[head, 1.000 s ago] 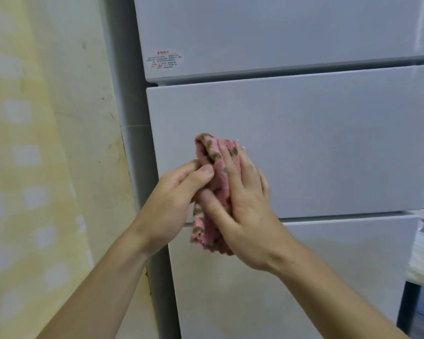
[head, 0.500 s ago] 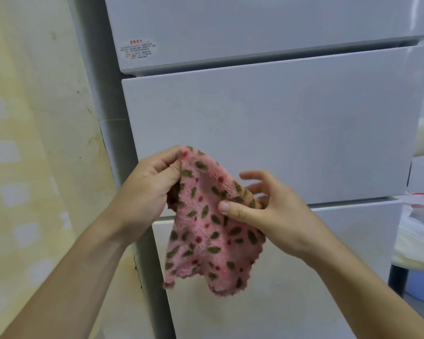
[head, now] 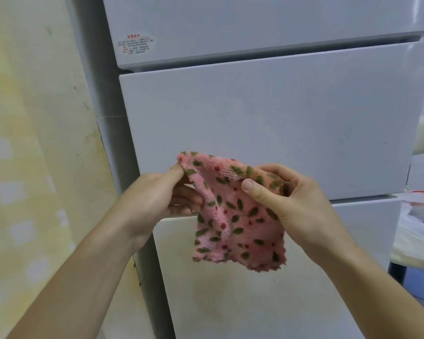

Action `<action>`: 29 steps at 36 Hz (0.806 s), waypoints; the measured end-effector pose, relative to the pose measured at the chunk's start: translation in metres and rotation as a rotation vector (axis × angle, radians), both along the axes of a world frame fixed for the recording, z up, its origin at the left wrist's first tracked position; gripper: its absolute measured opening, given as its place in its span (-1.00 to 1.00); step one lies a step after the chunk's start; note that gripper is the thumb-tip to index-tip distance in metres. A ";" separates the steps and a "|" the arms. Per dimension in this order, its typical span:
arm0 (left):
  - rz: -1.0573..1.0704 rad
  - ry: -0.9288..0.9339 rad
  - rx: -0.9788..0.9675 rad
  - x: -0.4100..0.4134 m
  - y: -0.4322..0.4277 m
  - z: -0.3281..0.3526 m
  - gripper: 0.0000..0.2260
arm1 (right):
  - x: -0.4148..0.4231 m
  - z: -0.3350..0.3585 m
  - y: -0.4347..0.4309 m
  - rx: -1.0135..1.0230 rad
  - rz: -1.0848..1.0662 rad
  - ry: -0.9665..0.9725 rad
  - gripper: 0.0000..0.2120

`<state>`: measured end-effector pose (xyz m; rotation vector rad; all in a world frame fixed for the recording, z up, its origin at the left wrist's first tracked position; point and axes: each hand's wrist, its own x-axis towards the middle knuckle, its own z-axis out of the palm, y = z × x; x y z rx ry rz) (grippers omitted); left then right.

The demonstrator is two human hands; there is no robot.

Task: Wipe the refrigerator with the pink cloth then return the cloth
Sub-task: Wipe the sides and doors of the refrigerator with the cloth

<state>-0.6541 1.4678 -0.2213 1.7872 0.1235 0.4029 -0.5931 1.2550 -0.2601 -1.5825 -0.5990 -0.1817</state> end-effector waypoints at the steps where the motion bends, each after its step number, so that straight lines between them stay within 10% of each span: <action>1: -0.029 -0.015 0.000 0.000 0.000 0.000 -0.58 | 0.001 -0.001 0.000 0.004 0.006 0.006 -0.75; 7: -0.191 -0.033 -0.114 0.000 0.003 0.005 -0.43 | 0.003 -0.005 0.004 0.033 -0.061 0.008 -0.59; 11: -0.134 -0.065 0.069 0.001 0.000 0.006 -0.78 | 0.006 -0.003 0.006 0.003 -0.151 -0.016 -0.63; 19: 0.083 -0.016 0.091 0.008 0.006 0.006 -0.87 | 0.007 -0.001 0.010 -0.078 -0.201 0.021 -0.67; 29: -0.154 0.055 0.146 0.001 0.025 0.014 -0.48 | 0.010 -0.007 0.004 0.073 0.005 0.057 -0.59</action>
